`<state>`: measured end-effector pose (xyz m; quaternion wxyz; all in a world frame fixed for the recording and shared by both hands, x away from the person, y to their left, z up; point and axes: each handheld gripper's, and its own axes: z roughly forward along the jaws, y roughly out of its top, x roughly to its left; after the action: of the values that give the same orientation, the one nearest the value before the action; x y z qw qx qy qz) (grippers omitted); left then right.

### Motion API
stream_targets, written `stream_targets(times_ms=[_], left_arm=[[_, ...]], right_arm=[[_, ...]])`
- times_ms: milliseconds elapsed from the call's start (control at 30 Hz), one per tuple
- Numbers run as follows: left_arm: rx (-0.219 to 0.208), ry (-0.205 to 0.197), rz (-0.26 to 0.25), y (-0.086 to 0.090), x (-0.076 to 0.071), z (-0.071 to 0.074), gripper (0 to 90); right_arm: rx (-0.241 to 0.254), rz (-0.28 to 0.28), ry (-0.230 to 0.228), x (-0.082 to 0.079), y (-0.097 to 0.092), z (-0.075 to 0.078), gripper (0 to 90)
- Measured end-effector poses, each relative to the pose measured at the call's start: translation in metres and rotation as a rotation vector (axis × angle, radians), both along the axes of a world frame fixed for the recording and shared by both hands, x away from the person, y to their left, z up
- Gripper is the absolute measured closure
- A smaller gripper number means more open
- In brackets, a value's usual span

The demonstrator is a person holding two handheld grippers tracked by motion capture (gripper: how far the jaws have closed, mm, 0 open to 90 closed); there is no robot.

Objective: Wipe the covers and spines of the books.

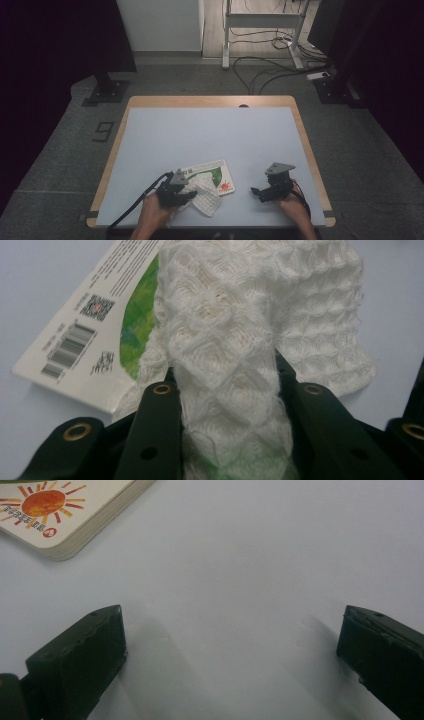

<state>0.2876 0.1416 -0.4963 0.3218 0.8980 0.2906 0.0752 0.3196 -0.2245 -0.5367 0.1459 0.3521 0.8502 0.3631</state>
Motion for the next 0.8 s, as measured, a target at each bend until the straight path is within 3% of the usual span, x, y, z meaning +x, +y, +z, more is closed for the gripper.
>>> stream_targets(times_ms=[467, 800], left_arm=[[0.034, -0.009, -0.054, -0.044, 0.017, 0.0, 68.3], [0.026, 0.0, -0.093, -0.074, 0.031, -0.001, 68.3]], right_arm=[[0.0, 0.0, 0.0, 0.0, 0.0, 0.0, 0.0], [0.0, 0.0, 0.0, 0.0, 0.0, 0.0, 0.0]])
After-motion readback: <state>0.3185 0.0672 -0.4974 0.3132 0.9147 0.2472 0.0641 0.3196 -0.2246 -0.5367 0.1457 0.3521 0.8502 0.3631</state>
